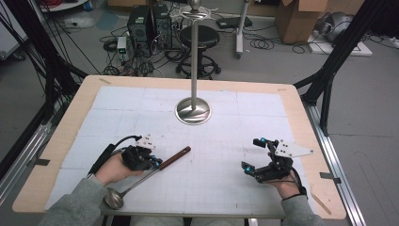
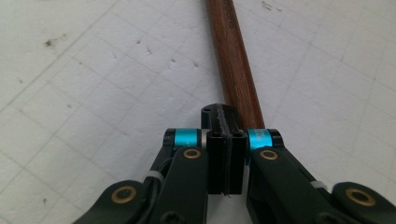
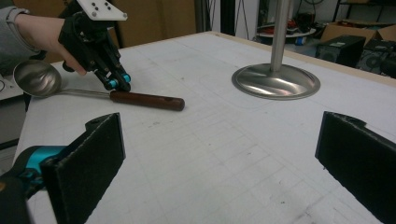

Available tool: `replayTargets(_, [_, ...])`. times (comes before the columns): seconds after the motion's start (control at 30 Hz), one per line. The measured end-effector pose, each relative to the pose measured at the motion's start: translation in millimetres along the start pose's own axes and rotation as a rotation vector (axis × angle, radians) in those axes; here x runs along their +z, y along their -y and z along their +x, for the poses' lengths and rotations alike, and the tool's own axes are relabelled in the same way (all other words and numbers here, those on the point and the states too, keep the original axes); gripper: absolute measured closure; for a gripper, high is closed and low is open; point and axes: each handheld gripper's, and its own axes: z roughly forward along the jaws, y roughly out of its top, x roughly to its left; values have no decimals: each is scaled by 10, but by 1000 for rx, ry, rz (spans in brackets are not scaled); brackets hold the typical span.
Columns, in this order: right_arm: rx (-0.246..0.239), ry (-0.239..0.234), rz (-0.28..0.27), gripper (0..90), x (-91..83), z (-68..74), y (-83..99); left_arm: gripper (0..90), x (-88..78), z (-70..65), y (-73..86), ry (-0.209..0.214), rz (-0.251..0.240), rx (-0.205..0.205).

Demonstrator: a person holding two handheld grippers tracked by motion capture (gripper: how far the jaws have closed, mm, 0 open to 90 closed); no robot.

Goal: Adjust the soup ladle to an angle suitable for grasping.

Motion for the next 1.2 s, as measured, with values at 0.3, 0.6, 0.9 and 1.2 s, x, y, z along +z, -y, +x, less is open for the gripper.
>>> replayTargets(0.3, [-1,8,-3,4,-12,2,-3,897,16,-71,-57,-40,30,5])
replayTargets(0.6, [-4,7,-5,4,-15,4,-4,897,93,-190,-156,-57,50,42])
replayTargets(0.9, [-2,6,-6,4,-17,6,-5,897,147,-312,-216,-19,63,67])
replayTargets(1.2, [-4,5,-5,4,-17,5,-5,897,152,-392,-229,0,80,100])
